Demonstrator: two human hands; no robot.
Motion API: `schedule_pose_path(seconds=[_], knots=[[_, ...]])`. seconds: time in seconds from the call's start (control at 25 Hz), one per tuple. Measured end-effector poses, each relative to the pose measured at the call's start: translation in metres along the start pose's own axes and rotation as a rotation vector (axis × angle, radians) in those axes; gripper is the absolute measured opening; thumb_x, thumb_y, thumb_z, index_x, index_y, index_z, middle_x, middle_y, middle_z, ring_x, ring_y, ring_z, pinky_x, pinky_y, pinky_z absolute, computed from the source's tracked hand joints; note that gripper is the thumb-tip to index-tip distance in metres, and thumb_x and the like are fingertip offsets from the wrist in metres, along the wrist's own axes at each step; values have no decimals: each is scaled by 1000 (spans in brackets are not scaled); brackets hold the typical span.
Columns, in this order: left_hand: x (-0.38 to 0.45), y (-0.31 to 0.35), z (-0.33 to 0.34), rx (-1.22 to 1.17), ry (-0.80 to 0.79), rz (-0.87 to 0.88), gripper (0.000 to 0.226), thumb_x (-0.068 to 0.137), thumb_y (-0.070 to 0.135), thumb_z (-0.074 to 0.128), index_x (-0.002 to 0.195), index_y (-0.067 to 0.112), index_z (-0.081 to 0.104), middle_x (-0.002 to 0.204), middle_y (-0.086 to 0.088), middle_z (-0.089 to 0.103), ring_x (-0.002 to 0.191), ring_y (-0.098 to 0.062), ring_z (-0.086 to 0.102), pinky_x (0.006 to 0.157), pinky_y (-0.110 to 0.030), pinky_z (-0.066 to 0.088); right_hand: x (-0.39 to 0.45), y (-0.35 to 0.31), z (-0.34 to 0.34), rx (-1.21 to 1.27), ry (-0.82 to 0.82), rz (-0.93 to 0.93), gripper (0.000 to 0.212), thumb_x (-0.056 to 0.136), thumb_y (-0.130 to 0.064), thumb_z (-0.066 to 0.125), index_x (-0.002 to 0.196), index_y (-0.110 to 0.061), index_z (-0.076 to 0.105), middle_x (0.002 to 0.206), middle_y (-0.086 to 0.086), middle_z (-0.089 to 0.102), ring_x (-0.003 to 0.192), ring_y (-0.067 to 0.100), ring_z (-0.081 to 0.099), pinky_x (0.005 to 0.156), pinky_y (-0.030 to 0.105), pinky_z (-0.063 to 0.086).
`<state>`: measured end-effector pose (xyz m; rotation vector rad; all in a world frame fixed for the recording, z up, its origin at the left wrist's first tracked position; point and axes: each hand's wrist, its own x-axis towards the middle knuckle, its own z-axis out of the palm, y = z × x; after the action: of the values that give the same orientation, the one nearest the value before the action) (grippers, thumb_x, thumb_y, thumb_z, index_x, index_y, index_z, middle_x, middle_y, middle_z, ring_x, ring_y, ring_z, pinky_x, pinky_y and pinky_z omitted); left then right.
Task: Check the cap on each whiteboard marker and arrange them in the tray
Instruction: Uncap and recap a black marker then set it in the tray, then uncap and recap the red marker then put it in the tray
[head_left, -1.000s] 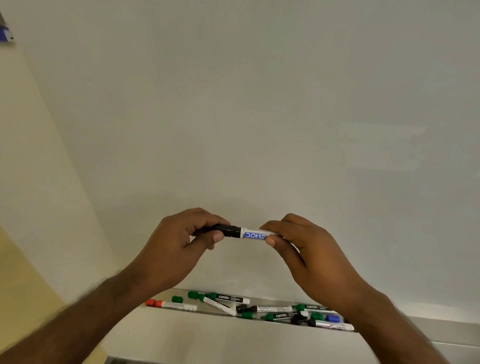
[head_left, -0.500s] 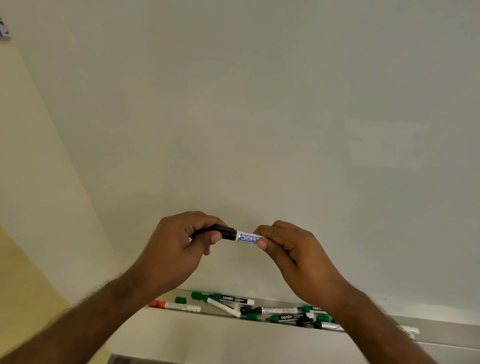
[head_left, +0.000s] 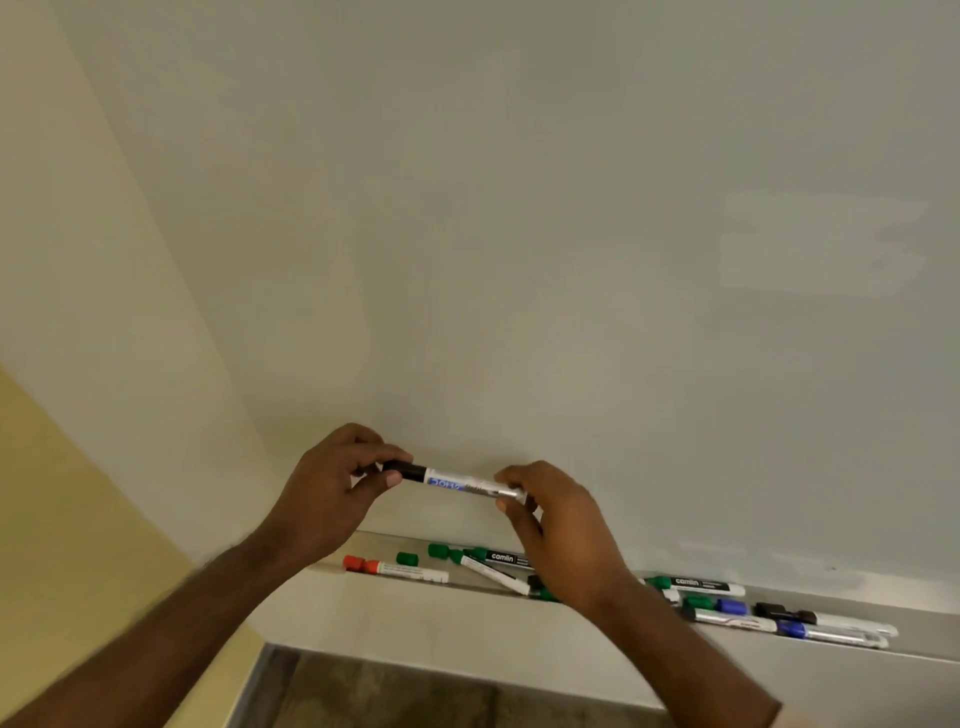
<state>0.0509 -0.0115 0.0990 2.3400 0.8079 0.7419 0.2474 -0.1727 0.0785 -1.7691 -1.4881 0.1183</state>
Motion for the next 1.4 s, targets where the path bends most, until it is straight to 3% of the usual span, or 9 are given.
schedule_pose_path(seconds=[0.32,0.48,0.68,0.92,1.08,1.2,1.28,1.4], knots=[[-38,-117,47,95,-90,-220,19,82,10,70,97,22,74,86,8,63,75,-3,56,63,-6,37,-17,21,122,-195,-136,212,24,93,-22,57,115,-25,65,97,-2,53,87,13,47,74,27,51],[-48,-152,67,104,-172,-279,20,83,10,68,101,18,73,91,2,66,78,-9,55,73,-23,45,-22,33,160,-269,-229,261,23,94,-22,52,112,-23,66,103,0,55,91,16,47,77,28,46],[-44,-177,76,111,-243,-310,20,88,9,62,105,15,71,102,-5,67,88,-13,54,81,-22,40,-26,41,190,-318,-289,272,26,92,-18,56,117,-22,63,112,3,58,103,20,49,88,32,47],[-45,-184,82,104,-222,-366,21,88,13,63,108,17,69,106,-1,65,93,-13,54,90,-26,44,-19,44,197,-292,-207,312,17,91,-21,56,104,-19,66,104,2,65,93,19,57,82,34,50],[-49,-182,81,23,-138,-412,13,84,17,69,96,23,66,96,4,63,87,-13,58,80,-26,48,-23,44,195,-304,-170,262,7,83,-18,69,89,-15,67,89,3,64,80,20,58,70,35,54],[-56,-181,79,79,-172,-281,11,82,22,72,83,25,62,86,9,60,78,-11,57,69,-26,50,-29,48,193,-355,-266,79,10,84,-22,68,92,-17,67,87,2,64,80,20,57,70,37,54],[-60,-184,79,190,-258,-148,11,83,28,70,93,25,68,92,8,62,82,-11,56,75,-30,48,-31,53,190,-376,-341,12,21,88,-25,61,109,-19,62,101,2,63,94,21,55,83,38,50],[-59,-188,78,313,-303,-94,18,86,33,65,104,30,68,102,7,61,91,-14,55,80,-30,37,-30,60,185,-409,-387,0,29,93,-28,54,121,-19,56,113,4,60,106,23,50,94,40,43]])
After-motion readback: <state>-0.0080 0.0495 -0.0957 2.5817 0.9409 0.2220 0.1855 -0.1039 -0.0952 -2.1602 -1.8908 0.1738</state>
